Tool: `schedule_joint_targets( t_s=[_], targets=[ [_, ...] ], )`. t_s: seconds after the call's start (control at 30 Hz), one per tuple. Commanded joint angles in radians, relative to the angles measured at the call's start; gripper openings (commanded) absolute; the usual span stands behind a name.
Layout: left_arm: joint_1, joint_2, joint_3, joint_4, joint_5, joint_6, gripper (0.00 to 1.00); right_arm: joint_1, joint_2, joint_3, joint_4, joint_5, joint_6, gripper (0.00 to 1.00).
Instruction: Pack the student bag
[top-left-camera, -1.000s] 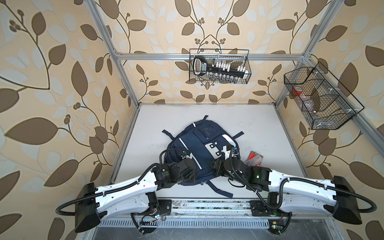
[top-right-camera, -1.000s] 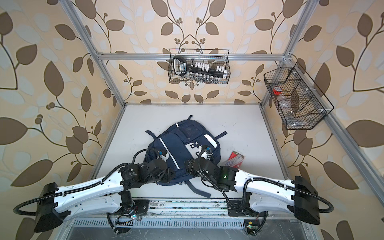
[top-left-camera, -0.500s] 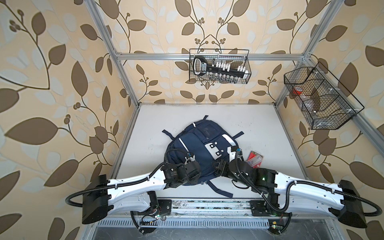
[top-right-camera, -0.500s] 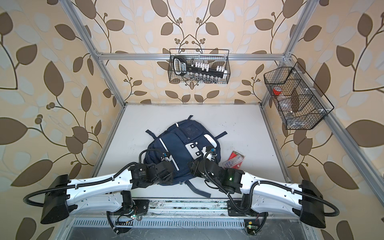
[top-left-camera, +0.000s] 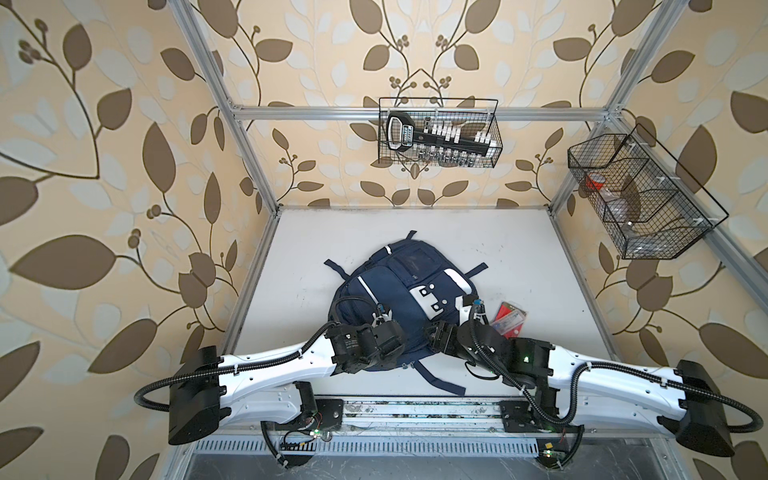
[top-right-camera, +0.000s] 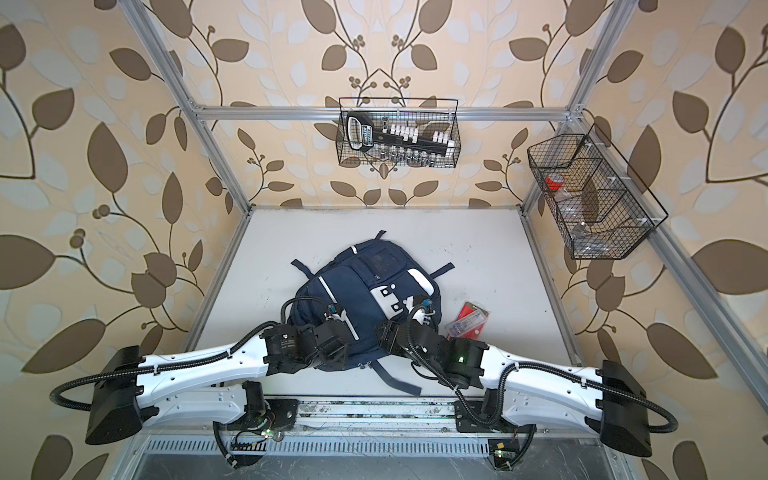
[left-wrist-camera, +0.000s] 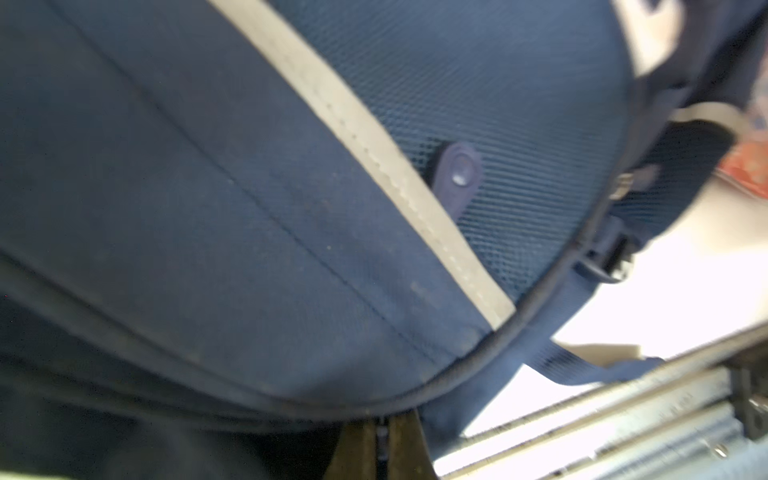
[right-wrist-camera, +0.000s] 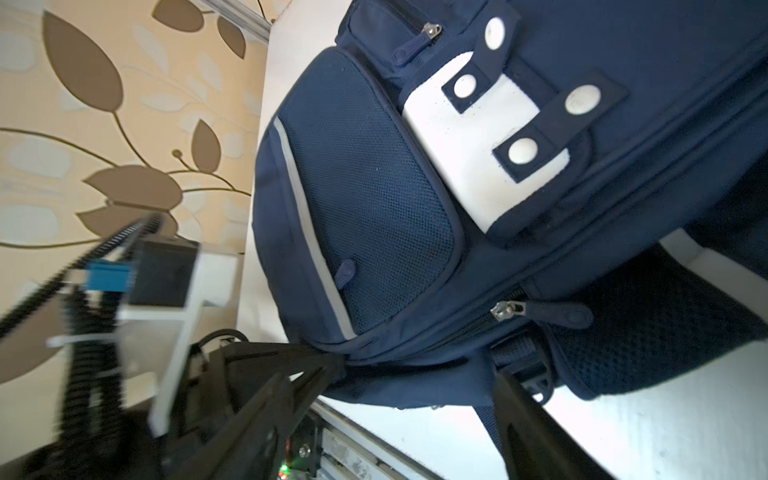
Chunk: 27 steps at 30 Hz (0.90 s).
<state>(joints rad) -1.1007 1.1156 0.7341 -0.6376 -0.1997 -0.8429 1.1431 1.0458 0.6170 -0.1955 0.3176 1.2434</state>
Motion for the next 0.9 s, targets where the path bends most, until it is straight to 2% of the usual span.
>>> schedule_joint_targets(
  t_s=[0.0,0.1,0.2,0.33,0.43,0.53,0.63,0.8,0.87],
  targets=[
    [-0.006,-0.068,0.086,-0.002,0.034,0.055,0.0,-0.002,0.087,0.04,0.044,-0.058,0.004,0.78],
    [-0.007,-0.081,0.111,0.022,0.095,0.094,0.0,-0.003,0.133,0.079,0.081,-0.06,0.032,0.76],
    [-0.007,-0.054,0.14,0.007,0.135,0.119,0.0,-0.002,0.132,0.069,0.143,-0.013,0.09,0.72],
    [-0.009,-0.036,0.149,-0.005,0.144,0.127,0.0,-0.002,0.13,0.033,0.267,-0.012,0.14,0.69],
    [-0.01,-0.043,0.146,-0.005,0.134,0.124,0.0,0.001,0.164,0.037,0.271,-0.046,0.19,0.58],
    [-0.01,-0.042,0.148,0.004,0.136,0.125,0.0,0.014,0.185,0.009,0.277,-0.066,0.267,0.52],
    [-0.011,-0.035,0.164,0.004,0.139,0.129,0.0,0.046,0.185,-0.02,0.288,-0.047,0.308,0.54],
    [-0.01,-0.029,0.172,-0.006,0.131,0.14,0.0,0.084,0.179,0.005,0.173,0.014,0.313,0.67],
    [-0.011,-0.029,0.173,-0.01,0.13,0.143,0.0,0.091,0.151,-0.012,0.152,0.031,0.33,0.68]
  ],
)
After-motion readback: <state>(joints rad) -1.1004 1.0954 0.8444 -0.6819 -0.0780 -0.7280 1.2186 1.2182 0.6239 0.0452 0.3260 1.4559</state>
